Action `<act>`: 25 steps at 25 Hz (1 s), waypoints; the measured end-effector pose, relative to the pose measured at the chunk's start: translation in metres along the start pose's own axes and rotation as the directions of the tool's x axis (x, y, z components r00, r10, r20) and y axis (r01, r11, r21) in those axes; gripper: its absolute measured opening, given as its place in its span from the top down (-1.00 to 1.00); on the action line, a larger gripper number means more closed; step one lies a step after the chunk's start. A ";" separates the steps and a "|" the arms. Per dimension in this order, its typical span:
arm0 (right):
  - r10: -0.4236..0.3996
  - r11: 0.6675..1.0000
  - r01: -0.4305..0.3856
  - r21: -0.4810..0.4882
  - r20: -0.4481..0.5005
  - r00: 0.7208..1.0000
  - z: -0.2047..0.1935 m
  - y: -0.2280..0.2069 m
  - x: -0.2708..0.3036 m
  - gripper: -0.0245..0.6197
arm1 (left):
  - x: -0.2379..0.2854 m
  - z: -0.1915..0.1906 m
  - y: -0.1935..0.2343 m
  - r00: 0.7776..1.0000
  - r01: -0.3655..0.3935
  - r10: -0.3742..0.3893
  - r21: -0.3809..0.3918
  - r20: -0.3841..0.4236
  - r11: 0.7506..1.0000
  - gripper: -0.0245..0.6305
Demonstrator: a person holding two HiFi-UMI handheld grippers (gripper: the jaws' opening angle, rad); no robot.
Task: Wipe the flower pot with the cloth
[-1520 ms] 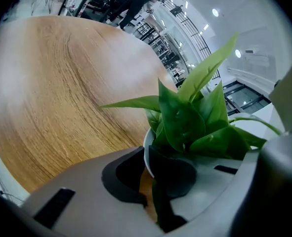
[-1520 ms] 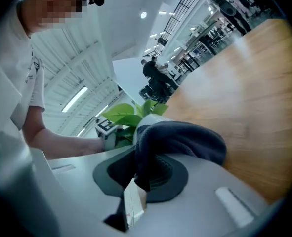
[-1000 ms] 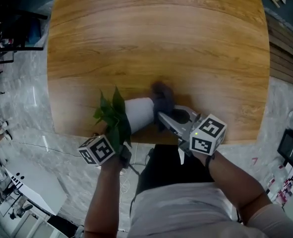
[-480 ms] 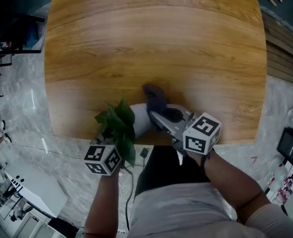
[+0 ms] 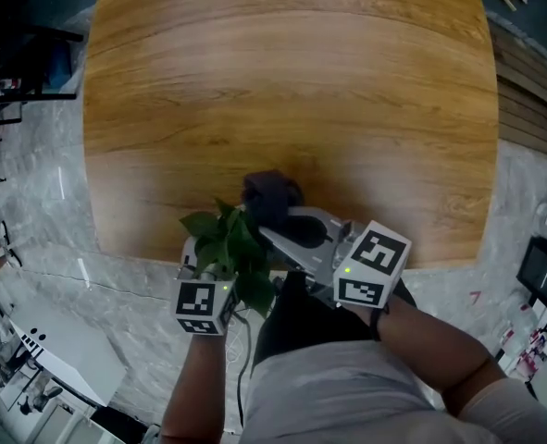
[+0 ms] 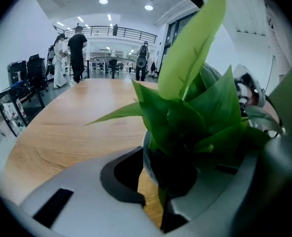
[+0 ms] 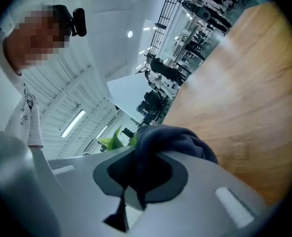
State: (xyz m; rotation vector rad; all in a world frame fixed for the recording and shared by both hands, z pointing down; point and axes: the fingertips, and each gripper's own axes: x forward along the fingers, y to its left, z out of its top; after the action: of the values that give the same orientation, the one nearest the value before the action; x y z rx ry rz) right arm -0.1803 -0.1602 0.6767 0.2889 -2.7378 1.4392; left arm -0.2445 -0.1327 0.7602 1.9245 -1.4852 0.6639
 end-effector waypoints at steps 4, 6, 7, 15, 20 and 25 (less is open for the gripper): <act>-0.168 0.983 0.171 0.060 -0.044 0.985 -0.027 -0.072 -0.023 0.82 | -0.001 -0.001 0.000 1.000 0.000 0.000 -0.023 0.000 1.000 0.78; -0.209 0.974 0.214 0.073 -0.068 0.976 -0.034 -0.088 -0.030 0.82 | 0.000 -0.002 0.001 1.000 -0.001 0.001 -0.054 -0.001 0.999 0.78; -0.206 0.975 0.210 0.069 -0.067 0.976 -0.032 -0.085 -0.029 0.82 | 0.001 -0.002 0.001 1.000 0.002 -0.002 -0.076 0.001 0.997 0.78; 0.056 0.998 -0.056 0.021 -0.027 0.998 -0.009 0.020 0.000 0.81 | 0.000 -0.007 0.012 1.000 -0.011 0.006 -0.199 -0.024 0.980 0.78; -0.148 0.986 0.149 0.080 -0.013 0.989 -0.027 -0.057 -0.025 0.82 | 0.003 -0.009 0.015 1.000 0.010 -0.017 -0.275 -0.022 0.961 0.78; -0.110 0.992 0.111 0.057 -0.025 0.994 -0.025 -0.035 -0.021 0.82 | 0.006 -0.012 0.017 0.999 0.017 -0.027 -0.337 -0.024 0.941 0.78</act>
State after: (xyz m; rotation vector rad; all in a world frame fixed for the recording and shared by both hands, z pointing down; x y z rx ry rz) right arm -0.1553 -0.1555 0.7169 0.4172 -2.6199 1.4864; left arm -0.2597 -0.1312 0.7751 1.6592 -1.4512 0.3932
